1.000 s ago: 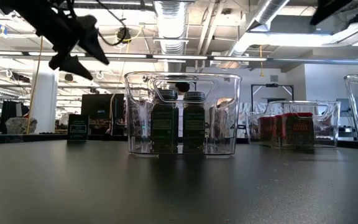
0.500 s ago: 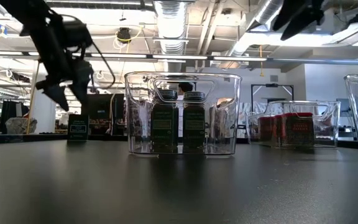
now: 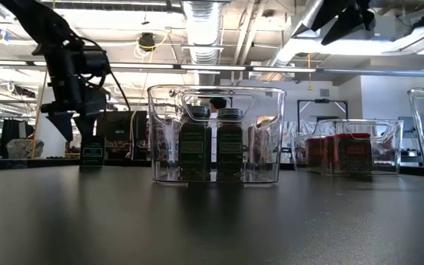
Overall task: Sort spices by type
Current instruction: Put the black seasoning can into the bottom transparent bin
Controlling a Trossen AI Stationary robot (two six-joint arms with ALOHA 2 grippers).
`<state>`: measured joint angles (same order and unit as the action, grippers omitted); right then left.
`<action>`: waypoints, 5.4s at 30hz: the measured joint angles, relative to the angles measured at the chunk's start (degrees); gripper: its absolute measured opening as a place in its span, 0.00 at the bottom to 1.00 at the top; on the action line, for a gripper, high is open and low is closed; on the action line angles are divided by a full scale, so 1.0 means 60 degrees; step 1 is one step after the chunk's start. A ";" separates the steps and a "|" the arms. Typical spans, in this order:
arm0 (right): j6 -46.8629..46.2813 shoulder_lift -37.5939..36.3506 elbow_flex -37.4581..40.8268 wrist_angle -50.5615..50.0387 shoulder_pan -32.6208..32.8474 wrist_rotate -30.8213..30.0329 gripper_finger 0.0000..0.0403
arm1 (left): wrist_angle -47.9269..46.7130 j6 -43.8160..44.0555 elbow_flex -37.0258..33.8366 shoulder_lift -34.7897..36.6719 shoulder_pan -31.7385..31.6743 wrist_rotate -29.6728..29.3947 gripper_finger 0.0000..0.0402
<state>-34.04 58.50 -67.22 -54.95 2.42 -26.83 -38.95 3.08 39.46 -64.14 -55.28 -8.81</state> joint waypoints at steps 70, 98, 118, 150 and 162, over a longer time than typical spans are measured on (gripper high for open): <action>0.0004 0.0000 0.0000 0.0496 0.0018 -0.0002 0.74 | 0.0596 0.0406 0.1826 -0.3541 -0.0115 -0.0198 0.37; 0.1227 0.0874 0.0004 0.1124 0.1262 0.0083 0.74 | -0.0505 0.1114 0.2361 0.1468 0.5625 0.1665 0.28; 0.5923 0.4781 -0.0424 0.8183 0.0535 0.3526 0.74 | -0.2104 0.2767 0.5326 -0.1778 0.8486 0.0715 0.28; 0.6301 0.6073 -0.2463 0.6860 0.0112 0.3205 0.74 | -0.1418 0.0945 0.6741 -0.3085 0.9659 0.0508 0.28; 0.6473 0.6073 -0.2466 0.6836 0.0004 0.3464 0.64 | -0.1014 0.0552 0.6736 -0.3089 0.9659 0.0357 0.28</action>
<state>4.80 94.94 -82.02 -13.93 2.44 -6.04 -45.04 6.39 79.88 -82.67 2.68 -6.66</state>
